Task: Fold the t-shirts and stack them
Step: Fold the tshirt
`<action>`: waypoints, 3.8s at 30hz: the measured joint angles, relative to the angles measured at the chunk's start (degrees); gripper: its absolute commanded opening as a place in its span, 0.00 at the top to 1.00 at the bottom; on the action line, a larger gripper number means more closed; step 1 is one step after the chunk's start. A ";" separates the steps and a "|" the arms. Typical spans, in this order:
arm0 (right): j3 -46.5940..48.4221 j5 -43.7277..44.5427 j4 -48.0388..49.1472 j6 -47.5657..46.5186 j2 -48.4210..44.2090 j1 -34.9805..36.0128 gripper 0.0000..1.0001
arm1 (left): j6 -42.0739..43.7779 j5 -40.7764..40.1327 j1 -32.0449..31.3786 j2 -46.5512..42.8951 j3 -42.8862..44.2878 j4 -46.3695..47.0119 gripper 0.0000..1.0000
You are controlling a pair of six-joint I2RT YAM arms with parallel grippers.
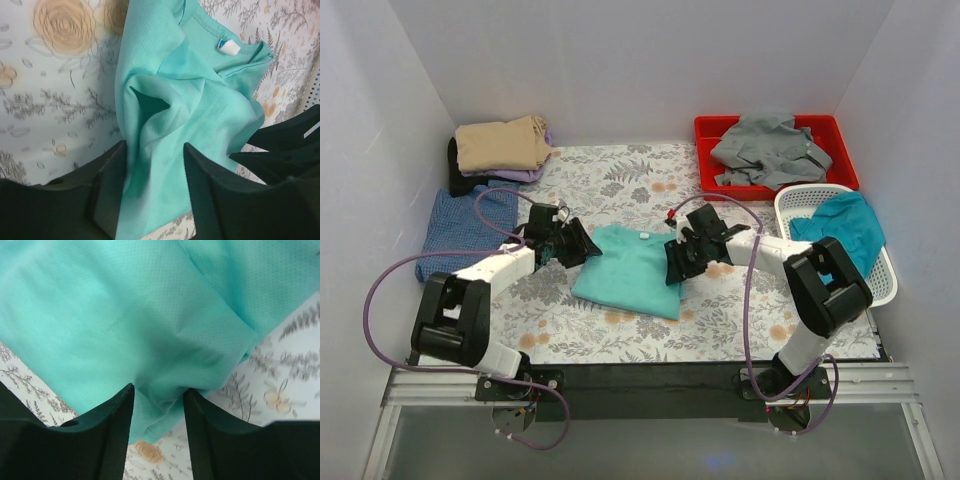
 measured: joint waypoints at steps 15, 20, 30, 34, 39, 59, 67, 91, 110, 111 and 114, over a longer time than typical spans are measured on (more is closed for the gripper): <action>1.40 13.38 -4.46 1.64 -7.85 -0.04 0.43 | 5.44 -10.64 -1.64 -8.00 0.76 -9.94 0.45; 2.80 14.29 -3.85 0.46 -5.90 -0.20 0.43 | 6.82 -9.22 -1.64 -5.64 2.47 -6.03 0.45; 2.93 12.00 -1.75 0.22 -2.45 -0.70 0.44 | 6.88 -5.16 -1.64 1.92 5.64 -0.92 0.45; 2.93 10.78 -0.50 0.39 -2.25 -1.14 0.44 | 7.13 -4.96 -1.64 3.15 5.64 -1.40 0.45; 2.93 9.57 0.17 0.85 -2.21 -1.33 0.46 | 7.74 -4.72 -1.64 3.17 5.64 -2.43 0.50; 1.36 6.29 1.75 2.80 -1.73 -1.46 0.99 | 9.49 -0.46 -1.64 3.15 5.64 -4.55 1.00; 0.81 6.36 1.77 2.82 -7.10 -1.62 0.99 | 10.21 0.13 -1.64 0.17 6.43 -6.97 1.00; 10.25 20.33 11.96 -0.59 7.78 -3.74 0.99 | 10.32 -10.54 -0.59 15.28 15.78 8.66 1.00; 24.50 23.52 17.14 -5.09 13.18 -4.35 0.99 | 10.51 -11.82 -0.17 23.26 24.81 13.81 1.00; 25.94 23.61 17.25 -5.22 13.57 -4.39 0.99 | 10.71 -12.20 -0.20 23.04 25.16 14.36 1.00; 29.59 24.24 17.70 -5.35 15.41 -4.70 0.98 | 11.15 -13.31 -0.13 22.43 25.24 16.94 1.00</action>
